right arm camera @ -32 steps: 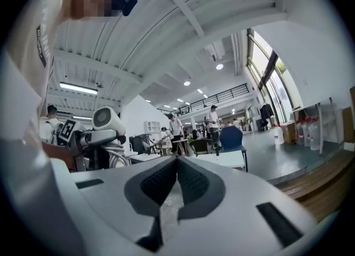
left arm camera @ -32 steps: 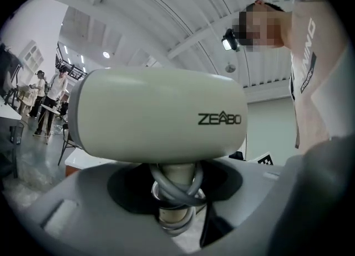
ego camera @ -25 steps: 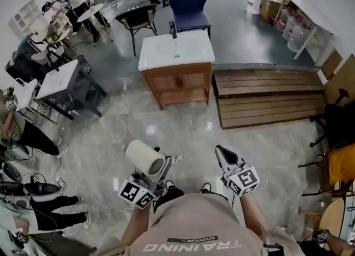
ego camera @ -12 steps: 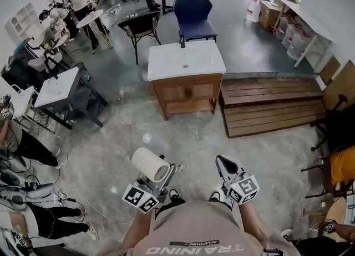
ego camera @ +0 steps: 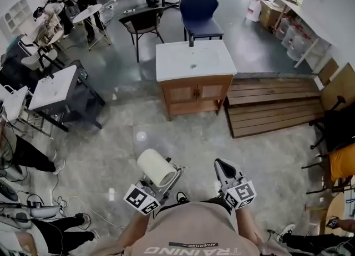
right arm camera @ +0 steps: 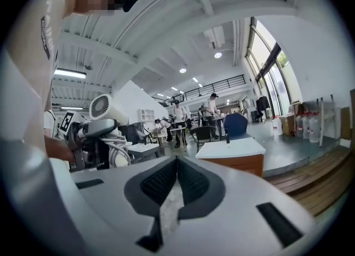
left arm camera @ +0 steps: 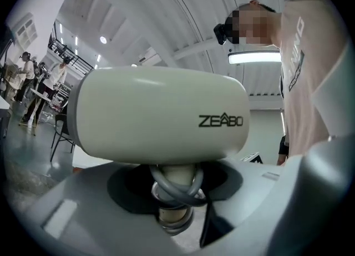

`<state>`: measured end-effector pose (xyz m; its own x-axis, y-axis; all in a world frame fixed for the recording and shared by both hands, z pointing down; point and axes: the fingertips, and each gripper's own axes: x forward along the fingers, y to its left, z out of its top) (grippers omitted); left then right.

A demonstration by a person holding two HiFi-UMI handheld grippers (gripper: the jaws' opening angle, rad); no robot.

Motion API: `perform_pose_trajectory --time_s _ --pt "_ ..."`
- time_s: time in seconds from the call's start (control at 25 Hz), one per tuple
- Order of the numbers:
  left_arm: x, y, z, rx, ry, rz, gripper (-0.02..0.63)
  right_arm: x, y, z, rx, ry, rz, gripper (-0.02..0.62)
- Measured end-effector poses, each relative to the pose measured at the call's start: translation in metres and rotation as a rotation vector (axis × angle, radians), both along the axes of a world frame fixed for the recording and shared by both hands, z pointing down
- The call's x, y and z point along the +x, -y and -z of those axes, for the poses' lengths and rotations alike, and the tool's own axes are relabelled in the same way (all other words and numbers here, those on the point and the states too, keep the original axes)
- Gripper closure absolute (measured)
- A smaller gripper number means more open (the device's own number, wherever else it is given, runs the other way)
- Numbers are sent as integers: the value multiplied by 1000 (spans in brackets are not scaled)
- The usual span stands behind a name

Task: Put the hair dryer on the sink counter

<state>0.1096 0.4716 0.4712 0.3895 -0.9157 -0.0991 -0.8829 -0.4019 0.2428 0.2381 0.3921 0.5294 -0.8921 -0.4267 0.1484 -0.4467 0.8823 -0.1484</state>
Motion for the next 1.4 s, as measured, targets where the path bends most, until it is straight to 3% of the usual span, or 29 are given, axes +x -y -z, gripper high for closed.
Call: perform_pose_trajectory --time_s 0.2,0.8,0.96,1.4 --pt "-19 18 -1 9 8 -26 396 -15 8 0 -4 -7 -16 589" --pt "-69 9 16 56 -36 27 396 -65 9 -12 -2 -49 34 589" --pt "-77 6 14 59 -38 32 396 -69 5 -23 -56 -44 26 589" --pt "-97 41 6 31 -17 93 396 -83 64 -23 -75 -11 43 589"
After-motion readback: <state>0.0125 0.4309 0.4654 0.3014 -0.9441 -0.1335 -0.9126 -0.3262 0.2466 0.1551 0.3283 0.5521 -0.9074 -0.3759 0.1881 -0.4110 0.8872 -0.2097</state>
